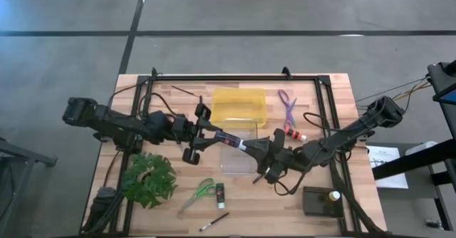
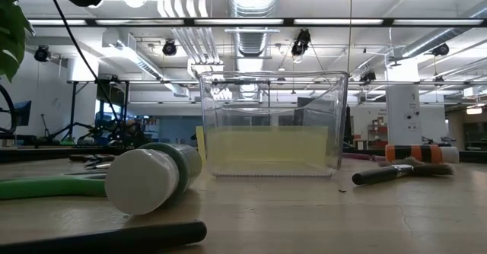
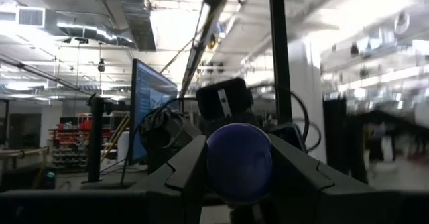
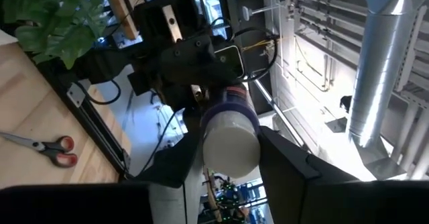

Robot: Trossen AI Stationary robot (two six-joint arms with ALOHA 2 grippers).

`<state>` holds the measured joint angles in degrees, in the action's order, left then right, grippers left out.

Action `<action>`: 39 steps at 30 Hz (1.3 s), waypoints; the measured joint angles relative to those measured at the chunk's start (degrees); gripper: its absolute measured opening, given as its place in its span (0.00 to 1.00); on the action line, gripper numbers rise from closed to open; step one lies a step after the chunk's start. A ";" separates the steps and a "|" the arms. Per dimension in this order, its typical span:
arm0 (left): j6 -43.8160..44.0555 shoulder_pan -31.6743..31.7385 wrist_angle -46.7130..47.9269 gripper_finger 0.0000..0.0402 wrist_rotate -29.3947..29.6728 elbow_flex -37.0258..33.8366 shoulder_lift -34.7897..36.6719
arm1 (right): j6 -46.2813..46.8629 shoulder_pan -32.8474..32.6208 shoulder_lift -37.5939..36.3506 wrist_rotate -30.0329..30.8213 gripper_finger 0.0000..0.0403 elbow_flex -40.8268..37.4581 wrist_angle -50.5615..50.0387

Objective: Pick & Place Paint Supplies
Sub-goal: Put the blue paint bottle into the black bin

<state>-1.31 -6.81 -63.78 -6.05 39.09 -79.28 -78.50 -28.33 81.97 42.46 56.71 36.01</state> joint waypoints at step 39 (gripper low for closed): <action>-14.38 0.22 45.49 0.75 19.59 -0.13 18.27 | 81.34 -6.88 1.21 16.44 0.27 31.08 -91.12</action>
<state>-15.68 -6.59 -18.28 13.54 38.96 -61.01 2.83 -35.21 83.19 58.91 87.78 -55.11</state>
